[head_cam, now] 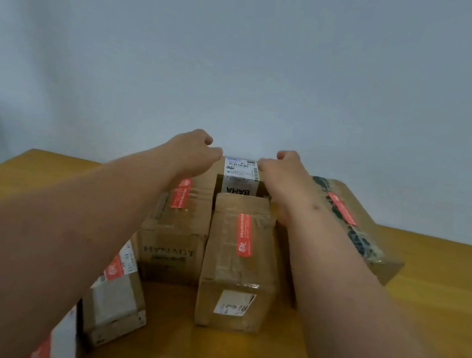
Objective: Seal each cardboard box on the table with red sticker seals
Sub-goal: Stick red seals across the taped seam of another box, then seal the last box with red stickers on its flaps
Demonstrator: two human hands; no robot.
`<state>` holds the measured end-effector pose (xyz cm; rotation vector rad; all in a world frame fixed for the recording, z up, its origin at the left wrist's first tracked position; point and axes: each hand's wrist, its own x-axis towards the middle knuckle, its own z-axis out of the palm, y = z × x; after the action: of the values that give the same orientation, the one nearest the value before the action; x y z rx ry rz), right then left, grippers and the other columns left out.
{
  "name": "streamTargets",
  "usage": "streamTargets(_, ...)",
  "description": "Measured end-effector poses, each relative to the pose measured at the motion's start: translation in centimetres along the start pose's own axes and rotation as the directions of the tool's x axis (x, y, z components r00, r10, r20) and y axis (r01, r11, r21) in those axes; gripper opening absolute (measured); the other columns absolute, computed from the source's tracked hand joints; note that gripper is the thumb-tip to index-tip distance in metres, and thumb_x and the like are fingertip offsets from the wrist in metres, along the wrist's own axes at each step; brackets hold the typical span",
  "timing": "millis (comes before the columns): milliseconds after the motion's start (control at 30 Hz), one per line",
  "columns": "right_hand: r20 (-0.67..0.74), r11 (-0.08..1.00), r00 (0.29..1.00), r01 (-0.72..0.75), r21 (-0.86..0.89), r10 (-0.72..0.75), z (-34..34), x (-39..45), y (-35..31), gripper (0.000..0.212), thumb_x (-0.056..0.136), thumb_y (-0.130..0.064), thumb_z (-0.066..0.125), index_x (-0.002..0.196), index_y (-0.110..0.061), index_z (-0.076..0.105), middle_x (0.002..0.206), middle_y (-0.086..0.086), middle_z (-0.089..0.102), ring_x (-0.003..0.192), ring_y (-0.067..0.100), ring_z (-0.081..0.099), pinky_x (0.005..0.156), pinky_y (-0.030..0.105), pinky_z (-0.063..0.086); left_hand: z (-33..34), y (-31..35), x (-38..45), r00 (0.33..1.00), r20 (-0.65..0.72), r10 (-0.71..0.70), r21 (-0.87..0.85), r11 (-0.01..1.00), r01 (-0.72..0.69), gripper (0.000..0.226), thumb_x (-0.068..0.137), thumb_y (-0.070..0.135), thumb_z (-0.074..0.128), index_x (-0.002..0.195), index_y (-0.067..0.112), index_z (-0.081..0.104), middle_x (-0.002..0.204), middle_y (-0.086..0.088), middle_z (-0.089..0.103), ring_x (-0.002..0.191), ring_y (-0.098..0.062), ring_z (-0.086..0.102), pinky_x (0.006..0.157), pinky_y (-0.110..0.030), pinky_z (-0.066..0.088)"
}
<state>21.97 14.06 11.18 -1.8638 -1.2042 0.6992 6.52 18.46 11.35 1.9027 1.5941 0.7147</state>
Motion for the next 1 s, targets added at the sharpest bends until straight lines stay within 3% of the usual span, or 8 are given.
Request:
streamTargets(67,0.044,0.995,0.994,-0.095,-0.008,0.095,1.6,2.5,0.7,0.04,0.088,-0.022,0.049,0.124,-0.006,0.045,0.121,0.015,0.058,0.094,0.028,0.057,0.067,0.033,0.047,-0.2,-0.2,1.4,0.999,0.02,-0.036,0.122,0.992,0.033,0.048,0.1,0.029,0.045,0.143,0.008,0.039,0.146,-0.014,0.042,0.127,-0.029,0.044,0.101,-0.037,0.036)
streamTargets(167,0.06,0.993,0.991,-0.118,-0.007,0.118,3.1,5.1,1.9,0.021,0.09,-0.022,0.05,0.107,-0.009,0.049,0.129,0.017,0.055,0.117,0.035,0.054,0.097,0.044,0.048,-0.3,-0.7,3.3,0.994,0.04,-0.1,0.254,0.963,0.087,0.047,0.102,0.031,0.038,0.137,0.001,0.043,0.141,-0.017,0.046,0.12,-0.03,0.046,0.092,-0.035,0.036)
streamTargets(367,0.102,0.99,0.986,-0.128,-0.06,0.134,3.8,7.1,3.4,0.038,0.097,-0.018,0.046,0.129,0.001,0.052,0.134,0.021,0.053,0.119,0.034,0.054,0.099,0.042,0.046,0.8,-2.1,6.0,0.969,0.07,-0.238,0.283,0.936,0.209,0.047,0.104,0.036,0.034,0.136,0.002,0.044,0.139,-0.017,0.047,0.127,-0.032,0.045,0.104,-0.039,0.034)
streamTargets(467,0.109,0.99,0.985,-0.139,0.013,0.137,3.9,7.4,3.5,0.036,0.095,-0.02,0.05,0.126,-0.001,0.055,0.129,0.019,0.058,0.097,0.026,0.056,0.087,0.039,0.049,1.2,-2.9,6.7,0.957,0.089,-0.275,0.211,0.945,0.251,0.027,0.1,0.031,0.047,0.107,0.005,0.052,0.109,-0.014,0.056,0.105,-0.03,0.055,0.093,-0.039,0.043)
streamTargets(533,0.108,0.991,0.986,-0.131,0.031,0.127,3.8,7.2,3.2,0.037,0.093,-0.019,0.05,0.126,-0.003,0.053,0.126,0.018,0.057,0.102,0.028,0.059,0.083,0.039,0.05,1.0,-3.1,6.8,0.962,0.049,-0.267,0.149,0.955,0.257,0.019,0.097,0.025,0.053,0.088,0.008,0.052,0.096,-0.012,0.057,0.091,-0.027,0.056,0.082,-0.037,0.045)
streamTargets(633,0.073,0.989,0.992,-0.108,0.104,0.101,3.2,6.3,1.8,0.047,0.085,-0.02,0.055,0.13,-0.007,0.044,0.115,0.012,0.059,0.093,0.024,0.06,0.072,0.04,0.056,0.0,-3.4,6.8,0.977,-0.052,-0.207,0.012,0.978,0.208,0.02,0.093,0.02,0.055,0.101,0.002,0.06,0.103,-0.015,0.062,0.092,-0.026,0.057,0.075,-0.034,0.045)
streamTargets(733,0.011,0.984,1.0,-0.003,0.179,0.001,1.6,4.3,0.0,0.046,0.091,-0.021,0.054,0.132,-0.012,0.037,0.106,0.002,0.056,0.078,0.009,0.049,0.056,0.028,0.038,-1.5,-2.9,5.6,0.976,-0.178,-0.122,-0.187,0.978,0.088,0.03,0.091,0.022,0.052,0.108,0.001,0.063,0.098,-0.013,0.059,0.083,-0.021,0.051,0.067,-0.03,0.042)
streamTargets(1000,-0.155,0.93,0.983,0.149,0.336,-0.102,-3.8,-6.6,-2.2,0.033,0.096,-0.04,0.049,0.122,-0.021,0.042,0.09,-0.014,0.047,0.076,0.001,0.044,0.059,0.025,0.033,-5.0,0.1,-3.9,0.9,-0.406,-0.155,-0.529,0.843,-0.094,0.036,0.093,0.051,0.045,0.097,0.016,0.052,0.095,-0.002,0.058,0.097,-0.027,0.062,0.087,-0.048,0.054)
